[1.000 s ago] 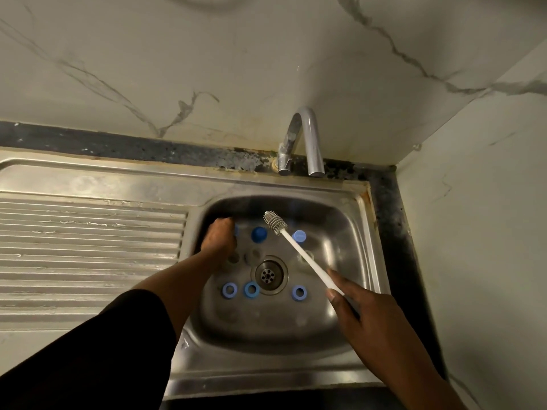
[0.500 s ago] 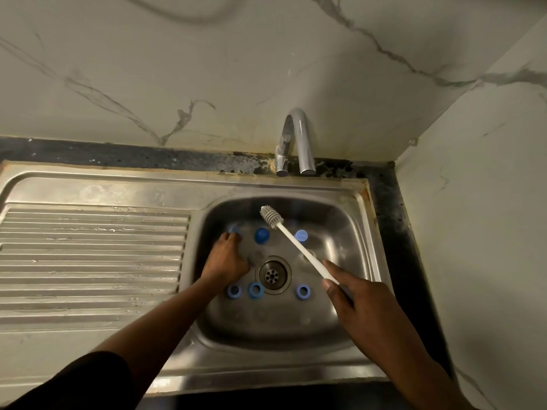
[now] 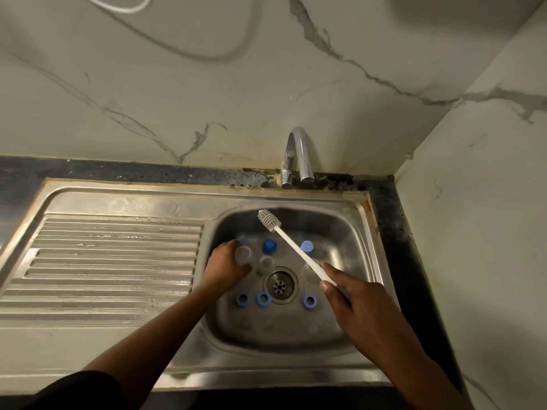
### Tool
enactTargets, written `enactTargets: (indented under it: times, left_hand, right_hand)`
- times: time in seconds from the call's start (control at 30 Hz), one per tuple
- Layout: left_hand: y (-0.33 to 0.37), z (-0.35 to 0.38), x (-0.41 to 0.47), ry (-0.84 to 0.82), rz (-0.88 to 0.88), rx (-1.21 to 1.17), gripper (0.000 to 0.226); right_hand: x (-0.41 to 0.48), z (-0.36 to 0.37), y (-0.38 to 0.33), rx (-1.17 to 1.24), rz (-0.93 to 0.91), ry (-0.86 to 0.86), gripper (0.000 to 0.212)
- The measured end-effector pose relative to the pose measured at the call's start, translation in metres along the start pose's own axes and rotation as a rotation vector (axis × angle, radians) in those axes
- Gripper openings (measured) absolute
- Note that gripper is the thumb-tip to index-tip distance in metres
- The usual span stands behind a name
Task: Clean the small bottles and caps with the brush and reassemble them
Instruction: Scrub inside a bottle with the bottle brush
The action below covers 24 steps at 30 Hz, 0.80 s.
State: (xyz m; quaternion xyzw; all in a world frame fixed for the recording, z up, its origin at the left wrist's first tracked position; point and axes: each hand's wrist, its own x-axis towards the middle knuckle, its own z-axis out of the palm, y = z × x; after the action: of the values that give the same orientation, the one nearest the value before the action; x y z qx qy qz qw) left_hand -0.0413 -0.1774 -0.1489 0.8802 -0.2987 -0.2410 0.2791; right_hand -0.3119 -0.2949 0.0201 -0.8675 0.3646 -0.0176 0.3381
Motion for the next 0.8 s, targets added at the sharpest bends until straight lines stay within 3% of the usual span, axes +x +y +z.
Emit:
enactTargets:
  times: [0.2, 0.33, 0.57, 0.8]
  left_hand:
    - [0.026, -0.056, -0.028, 0.102, 0.051, -0.257, 0.047]
    - [0.04, -0.093, -0.045, 0.165, 0.026, -0.562, 0.047]
    - [0.075, -0.148, -0.08, 0.075, 0.058, -1.253, 0.05]
    - [0.084, -0.158, -0.097, 0.239, 0.046, -1.368, 0.041]
  right_hand:
    - [-0.008, -0.007, -0.018, 0.013, -0.085, 0.02, 0.043]
    - [-0.012, -0.013, -0.031, 0.005, -0.165, 0.071, 0.043]
    - [-0.016, -0.014, -0.059, 0.055, -0.301, 0.087, 0.044]
    - [-0.01, -0.009, -0.078, 0.028, -0.352, 0.032, 0.05]
